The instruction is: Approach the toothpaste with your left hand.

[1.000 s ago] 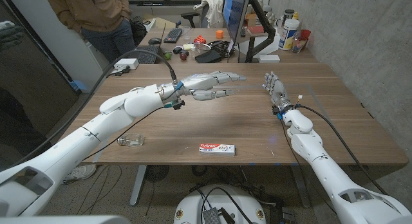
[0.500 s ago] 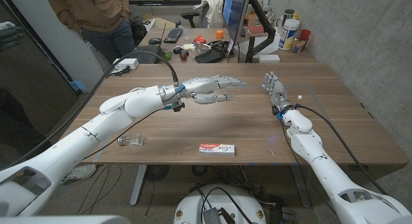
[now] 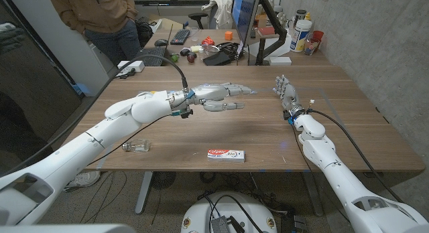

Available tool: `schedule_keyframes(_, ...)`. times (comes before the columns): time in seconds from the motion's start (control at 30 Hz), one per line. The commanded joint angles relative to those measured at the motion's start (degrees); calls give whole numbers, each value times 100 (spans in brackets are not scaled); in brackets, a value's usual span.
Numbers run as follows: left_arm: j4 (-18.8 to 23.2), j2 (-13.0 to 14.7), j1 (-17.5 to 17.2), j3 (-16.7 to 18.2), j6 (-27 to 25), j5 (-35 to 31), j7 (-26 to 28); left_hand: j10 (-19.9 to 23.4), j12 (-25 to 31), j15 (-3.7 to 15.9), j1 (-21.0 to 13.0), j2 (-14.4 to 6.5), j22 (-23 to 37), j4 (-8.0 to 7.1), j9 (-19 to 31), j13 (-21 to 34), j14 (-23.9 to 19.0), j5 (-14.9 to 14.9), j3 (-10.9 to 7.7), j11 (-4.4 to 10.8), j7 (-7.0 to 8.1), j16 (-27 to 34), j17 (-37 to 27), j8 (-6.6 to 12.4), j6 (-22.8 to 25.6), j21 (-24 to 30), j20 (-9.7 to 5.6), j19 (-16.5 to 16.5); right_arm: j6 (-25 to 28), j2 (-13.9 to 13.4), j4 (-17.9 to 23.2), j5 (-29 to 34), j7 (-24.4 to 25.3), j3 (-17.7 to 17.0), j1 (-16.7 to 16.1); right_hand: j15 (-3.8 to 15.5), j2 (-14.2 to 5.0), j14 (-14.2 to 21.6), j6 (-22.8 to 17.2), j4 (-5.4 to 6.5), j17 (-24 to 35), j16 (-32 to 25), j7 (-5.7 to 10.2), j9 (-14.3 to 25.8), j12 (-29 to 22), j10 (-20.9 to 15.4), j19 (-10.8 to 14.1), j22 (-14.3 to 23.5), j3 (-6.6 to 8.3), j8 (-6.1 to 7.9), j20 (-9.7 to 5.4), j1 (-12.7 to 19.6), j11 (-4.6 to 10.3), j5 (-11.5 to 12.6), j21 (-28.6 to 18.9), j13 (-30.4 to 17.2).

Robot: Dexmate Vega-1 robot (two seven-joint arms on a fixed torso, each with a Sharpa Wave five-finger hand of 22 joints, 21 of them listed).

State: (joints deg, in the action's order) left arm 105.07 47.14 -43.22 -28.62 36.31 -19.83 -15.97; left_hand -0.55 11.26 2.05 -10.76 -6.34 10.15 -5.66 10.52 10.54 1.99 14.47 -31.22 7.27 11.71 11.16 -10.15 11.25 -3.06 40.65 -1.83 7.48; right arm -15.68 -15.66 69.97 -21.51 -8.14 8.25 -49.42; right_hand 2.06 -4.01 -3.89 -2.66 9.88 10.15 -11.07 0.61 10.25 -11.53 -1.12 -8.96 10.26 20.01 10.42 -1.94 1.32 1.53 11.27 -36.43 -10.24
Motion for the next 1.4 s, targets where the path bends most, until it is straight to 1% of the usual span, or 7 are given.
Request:
schedule_keyframes(0.03, 91, 46, 44, -109, -153, -41, -240, 26, 4, 372, -94, -8, 12, 32, 27, 20, -21, 41, -38, 16, 86, -6, -12, -18, 2, -38, 27, -10, -23, -13, -9, -24, -14, -22, -32, 124, -535, 8, -64, -1, 9, 19, -4, 29, -34, -46, 35, 20, -35, 47, -450, -45, 9, 37, 7, -25)
schedule_keyframes(0.17, 119, 56, 53, -142, -189, -58, -304, 26, 4, 367, -119, -23, 13, 40, 28, 21, -19, 40, -50, 3, 82, -9, -12, -17, 1, -47, 49, -10, -34, -15, -11, -27, -16, -25, -37, 129, -536, 10, -65, -1, 8, 18, -1, 29, -33, -45, 37, 20, -34, 47, -450, -44, 12, 38, 11, -25)
schedule_keyframes(0.47, 223, 97, 51, -183, -321, -96, -436, 15, -2, 371, -184, -48, 14, 70, 29, 22, -19, 37, -78, 14, 91, -15, -8, -19, -15, -64, 45, -20, -39, -24, -17, -43, -35, -30, -47, 127, -534, 11, -71, 3, 9, 19, -2, 29, -34, -47, 29, 21, -36, 48, -451, -49, 15, 37, 24, -25)
schedule_keyframes(0.87, 337, 137, 58, -253, -432, -160, -598, -9, -11, 367, -329, -76, 16, 160, 31, 24, -17, 30, -137, 26, 99, -26, 1, -15, -27, -100, 53, -16, -45, -39, 27, -66, -42, -48, -87, 127, -532, 17, -73, -6, 4, 22, -1, 29, -35, -54, 32, 21, -33, 48, -450, -39, 20, 39, 41, -25)
schedule_keyframes(0.9, 350, 142, 59, -257, -441, -173, -611, -7, -10, 363, -343, -76, 16, 168, 31, 24, -12, 29, -142, -5, 99, -28, 1, -15, -27, -105, 58, -14, -46, -41, 30, -69, -41, -51, -90, 130, -533, 15, -75, -3, 5, 21, 4, 29, -36, -56, 32, 21, -34, 49, -450, -43, 21, 39, 42, -25)
schedule_keyframes(1.0, 385, 159, 59, -266, -468, -173, -658, -9, -10, 362, -365, -77, 17, 181, 32, 25, -15, 25, -148, 9, 100, -27, 0, -13, -28, -111, 60, -16, -48, -47, 40, -73, -40, -57, -102, 127, -532, 15, -71, 0, 6, 21, 2, 29, -35, -55, 37, 21, -36, 47, -450, -46, 17, 39, 45, -25)
schedule_keyframes(1.4, 547, 253, -16, -249, -570, -200, -758, 22, 3, 366, -412, -80, 21, 199, 36, 27, -21, 13, -157, 17, 100, -22, -6, -3, -15, -123, 85, -33, -48, -61, 78, -88, -42, -68, -140, 128, -530, 20, -74, 1, 6, 22, 3, 29, -35, -58, 36, 22, -37, 47, -445, -47, 17, 39, 61, -25)
